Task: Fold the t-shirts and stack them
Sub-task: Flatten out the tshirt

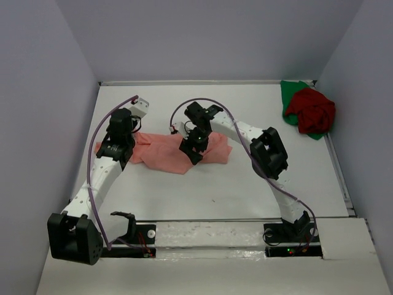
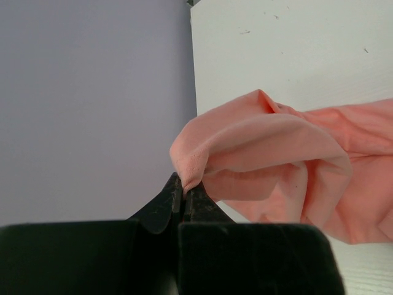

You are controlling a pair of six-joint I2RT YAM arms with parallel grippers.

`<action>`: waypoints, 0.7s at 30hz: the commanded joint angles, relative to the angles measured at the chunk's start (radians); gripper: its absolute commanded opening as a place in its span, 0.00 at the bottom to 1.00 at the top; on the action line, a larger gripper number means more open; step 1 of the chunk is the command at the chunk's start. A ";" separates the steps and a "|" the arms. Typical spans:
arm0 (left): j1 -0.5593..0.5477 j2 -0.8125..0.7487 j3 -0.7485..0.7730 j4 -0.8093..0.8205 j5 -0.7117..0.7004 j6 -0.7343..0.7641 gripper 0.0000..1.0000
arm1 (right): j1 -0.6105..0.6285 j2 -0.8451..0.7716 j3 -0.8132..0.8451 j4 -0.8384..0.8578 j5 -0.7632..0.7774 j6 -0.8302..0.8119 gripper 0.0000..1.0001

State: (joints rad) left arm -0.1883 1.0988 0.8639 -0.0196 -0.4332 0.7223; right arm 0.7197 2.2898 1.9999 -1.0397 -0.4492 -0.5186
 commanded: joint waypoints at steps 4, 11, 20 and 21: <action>-0.002 0.004 -0.012 0.050 -0.004 -0.012 0.00 | 0.026 0.048 0.072 0.078 0.072 0.012 0.80; -0.002 -0.002 -0.026 0.052 -0.004 -0.006 0.00 | 0.037 0.086 0.034 0.119 0.135 -0.007 0.67; -0.002 -0.004 -0.039 0.047 0.001 -0.014 0.00 | 0.037 0.051 0.016 0.125 0.159 -0.017 0.30; -0.003 -0.004 -0.037 0.047 0.002 -0.015 0.00 | 0.037 0.048 0.016 0.125 0.164 -0.014 0.26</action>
State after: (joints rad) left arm -0.1883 1.1107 0.8276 -0.0078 -0.4297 0.7170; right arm 0.7475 2.3573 2.0277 -0.9356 -0.3126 -0.5255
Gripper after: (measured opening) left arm 0.036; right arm 0.305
